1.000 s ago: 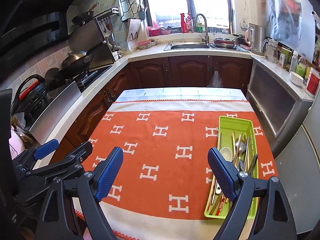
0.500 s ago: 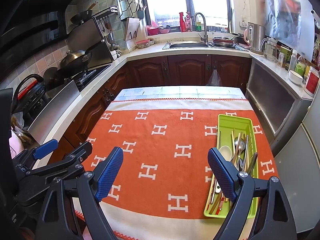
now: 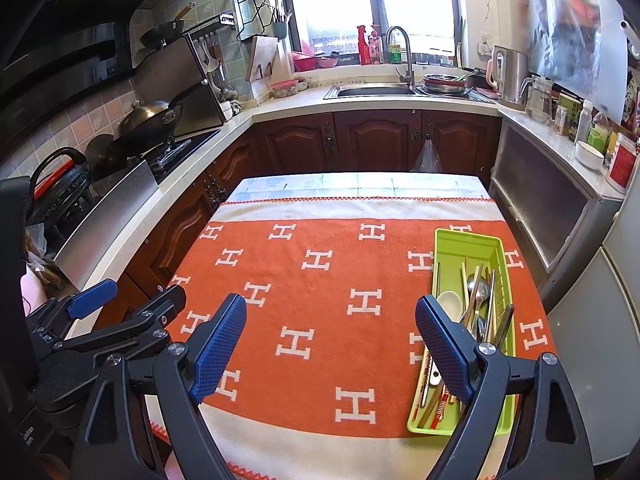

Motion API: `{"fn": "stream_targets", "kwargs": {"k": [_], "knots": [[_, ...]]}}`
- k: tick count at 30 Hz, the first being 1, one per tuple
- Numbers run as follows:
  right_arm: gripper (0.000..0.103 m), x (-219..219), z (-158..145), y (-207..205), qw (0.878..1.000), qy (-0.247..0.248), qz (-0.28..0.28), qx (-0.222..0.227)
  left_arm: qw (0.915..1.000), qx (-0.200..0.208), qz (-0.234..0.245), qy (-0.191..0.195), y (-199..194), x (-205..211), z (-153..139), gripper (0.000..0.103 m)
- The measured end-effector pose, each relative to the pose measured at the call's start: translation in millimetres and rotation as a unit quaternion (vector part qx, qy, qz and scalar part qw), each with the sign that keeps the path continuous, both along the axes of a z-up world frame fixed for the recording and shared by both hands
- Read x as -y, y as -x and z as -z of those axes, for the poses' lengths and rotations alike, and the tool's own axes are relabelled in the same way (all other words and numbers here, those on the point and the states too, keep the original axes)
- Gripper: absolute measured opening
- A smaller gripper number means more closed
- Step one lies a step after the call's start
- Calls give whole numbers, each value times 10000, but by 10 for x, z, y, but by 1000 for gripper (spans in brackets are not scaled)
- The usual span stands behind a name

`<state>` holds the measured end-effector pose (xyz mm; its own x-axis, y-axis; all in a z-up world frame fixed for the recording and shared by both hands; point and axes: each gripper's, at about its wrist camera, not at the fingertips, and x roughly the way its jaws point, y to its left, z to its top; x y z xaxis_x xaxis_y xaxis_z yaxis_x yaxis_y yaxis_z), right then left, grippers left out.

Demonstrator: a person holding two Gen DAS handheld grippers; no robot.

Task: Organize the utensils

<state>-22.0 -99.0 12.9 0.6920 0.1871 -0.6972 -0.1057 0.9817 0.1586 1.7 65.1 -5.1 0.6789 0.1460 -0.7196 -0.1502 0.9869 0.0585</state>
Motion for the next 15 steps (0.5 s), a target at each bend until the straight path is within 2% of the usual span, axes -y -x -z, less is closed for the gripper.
{"fn": "stream_targets", "kwargs": {"k": [15], "knots": [[88, 56, 27, -15, 10000, 38, 13, -42, 9999, -53, 63, 63, -37, -62, 63, 81]]}}
